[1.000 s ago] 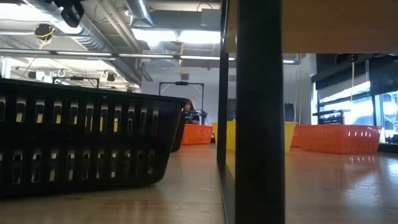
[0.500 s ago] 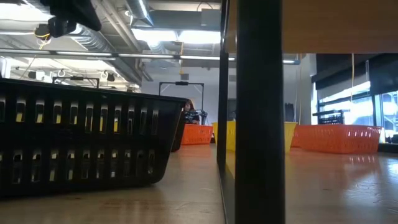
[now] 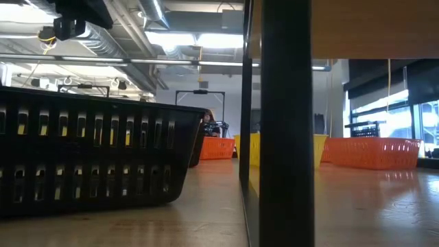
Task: Stack baskets on shelf by color
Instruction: Put the bottom left yellow bin on the shelf
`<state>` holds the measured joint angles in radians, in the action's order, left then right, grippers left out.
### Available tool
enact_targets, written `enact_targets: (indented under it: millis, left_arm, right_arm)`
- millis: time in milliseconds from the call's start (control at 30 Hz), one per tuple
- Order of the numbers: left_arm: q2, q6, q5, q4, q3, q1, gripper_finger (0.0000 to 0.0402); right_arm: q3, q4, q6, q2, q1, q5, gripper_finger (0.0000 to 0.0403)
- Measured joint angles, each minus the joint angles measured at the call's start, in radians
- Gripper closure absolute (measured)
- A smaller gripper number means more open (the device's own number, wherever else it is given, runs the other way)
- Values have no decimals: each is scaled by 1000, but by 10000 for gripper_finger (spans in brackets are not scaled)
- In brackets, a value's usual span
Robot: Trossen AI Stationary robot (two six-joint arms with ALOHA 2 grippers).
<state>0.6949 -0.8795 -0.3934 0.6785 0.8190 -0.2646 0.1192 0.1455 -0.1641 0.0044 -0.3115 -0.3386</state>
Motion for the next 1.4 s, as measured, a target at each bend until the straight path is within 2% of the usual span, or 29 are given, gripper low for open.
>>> enact_targets:
  millis: [233,433,800,1033,1400]
  left_arm:
    - [27,-134,-8,4,-1,0,344]
    - [65,-180,-12,46,-1,0,306]
    - [223,-226,58,96,-1,0,307]
    - [369,-385,71,98,-1,0,307]
    - [540,-394,74,104,-1,0,307]
  right_arm:
    - [0,0,1,0,0,0,402]
    - [0,0,1,0,0,0,402]
    - [0,-7,-1,0,0,0,402]
    - [0,-10,-1,0,0,0,402]
    - [0,-9,-2,0,0,0,402]
